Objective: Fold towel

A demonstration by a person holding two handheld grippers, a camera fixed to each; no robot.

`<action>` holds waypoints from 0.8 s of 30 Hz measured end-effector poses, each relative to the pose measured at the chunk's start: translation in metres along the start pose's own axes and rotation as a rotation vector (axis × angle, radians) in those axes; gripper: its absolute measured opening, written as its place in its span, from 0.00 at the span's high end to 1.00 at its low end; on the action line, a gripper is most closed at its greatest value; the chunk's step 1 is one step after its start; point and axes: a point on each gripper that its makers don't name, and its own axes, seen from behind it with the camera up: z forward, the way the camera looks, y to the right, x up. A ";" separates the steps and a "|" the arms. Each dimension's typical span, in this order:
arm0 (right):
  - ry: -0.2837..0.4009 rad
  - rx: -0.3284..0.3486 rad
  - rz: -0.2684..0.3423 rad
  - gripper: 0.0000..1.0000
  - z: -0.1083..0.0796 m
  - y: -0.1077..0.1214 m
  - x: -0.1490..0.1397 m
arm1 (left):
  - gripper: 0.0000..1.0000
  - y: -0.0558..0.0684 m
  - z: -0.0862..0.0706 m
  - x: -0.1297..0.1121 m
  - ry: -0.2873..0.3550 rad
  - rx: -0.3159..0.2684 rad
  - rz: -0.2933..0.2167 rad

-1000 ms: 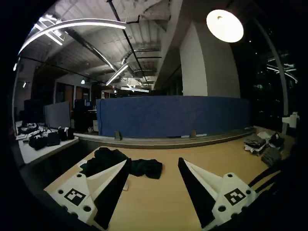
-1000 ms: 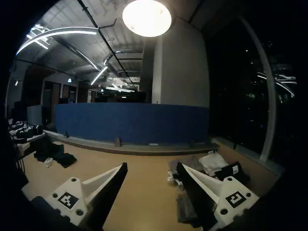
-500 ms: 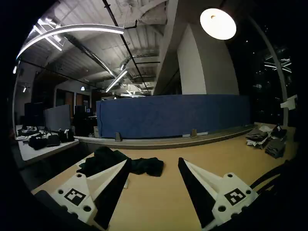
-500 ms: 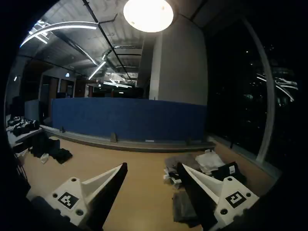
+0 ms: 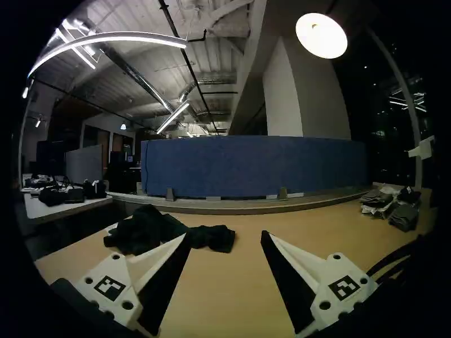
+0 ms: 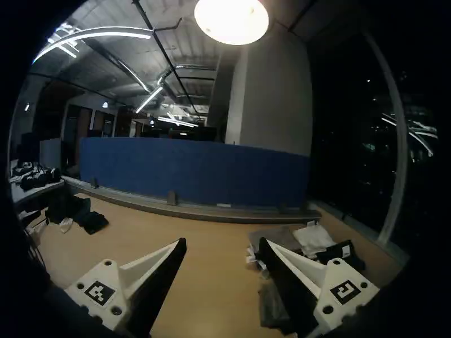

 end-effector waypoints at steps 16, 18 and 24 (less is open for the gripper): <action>0.014 0.022 0.007 0.00 0.017 -0.005 -0.005 | 0.11 0.009 0.004 -0.026 -0.010 -0.001 -0.002; 0.012 0.025 0.008 0.00 0.019 -0.005 -0.006 | 0.11 0.007 0.004 -0.027 -0.010 0.002 -0.003; 0.012 0.037 0.014 0.00 0.022 -0.008 -0.008 | 0.11 0.004 0.006 -0.026 -0.013 0.009 -0.005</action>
